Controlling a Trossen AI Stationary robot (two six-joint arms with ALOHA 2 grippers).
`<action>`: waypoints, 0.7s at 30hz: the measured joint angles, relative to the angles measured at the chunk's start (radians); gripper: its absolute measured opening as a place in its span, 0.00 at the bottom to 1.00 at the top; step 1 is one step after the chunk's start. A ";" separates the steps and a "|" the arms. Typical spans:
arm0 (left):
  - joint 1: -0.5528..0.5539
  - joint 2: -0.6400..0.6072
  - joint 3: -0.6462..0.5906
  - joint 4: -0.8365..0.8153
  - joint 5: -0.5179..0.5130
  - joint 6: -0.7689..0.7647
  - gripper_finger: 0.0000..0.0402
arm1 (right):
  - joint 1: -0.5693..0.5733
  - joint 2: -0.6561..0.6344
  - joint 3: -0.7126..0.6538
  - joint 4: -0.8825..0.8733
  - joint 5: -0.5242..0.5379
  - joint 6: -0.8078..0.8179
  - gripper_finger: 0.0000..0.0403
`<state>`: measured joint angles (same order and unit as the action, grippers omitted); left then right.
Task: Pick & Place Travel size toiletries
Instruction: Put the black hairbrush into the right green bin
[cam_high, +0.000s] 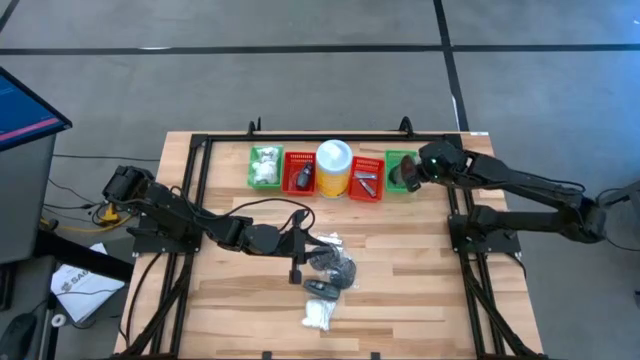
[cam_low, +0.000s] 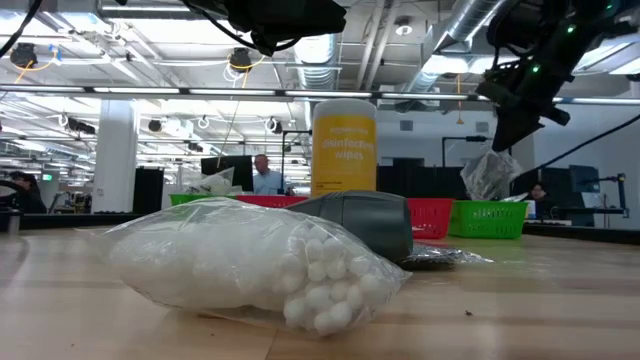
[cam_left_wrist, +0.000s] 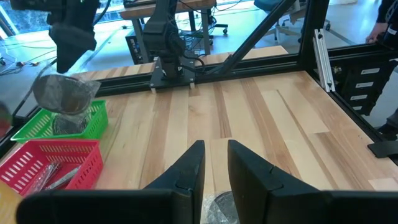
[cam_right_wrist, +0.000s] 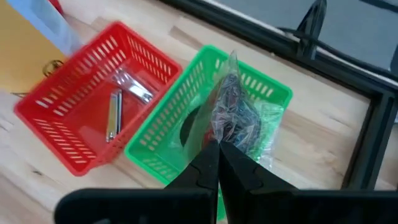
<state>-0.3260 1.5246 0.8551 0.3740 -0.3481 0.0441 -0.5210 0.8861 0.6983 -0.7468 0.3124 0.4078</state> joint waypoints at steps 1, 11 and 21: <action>0.000 0.000 0.000 0.000 0.000 0.000 0.15 | -0.001 0.015 0.000 0.000 0.000 -0.003 0.00; 0.000 0.000 0.000 0.000 0.000 0.000 0.15 | -0.053 0.120 0.000 0.052 -0.029 -0.067 0.00; 0.000 0.000 0.000 0.000 0.003 -0.001 0.15 | -0.091 0.150 0.000 0.058 -0.052 -0.087 0.00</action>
<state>-0.3260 1.5246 0.8551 0.3740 -0.3447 0.0433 -0.6121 1.0358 0.6983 -0.6891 0.2607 0.3211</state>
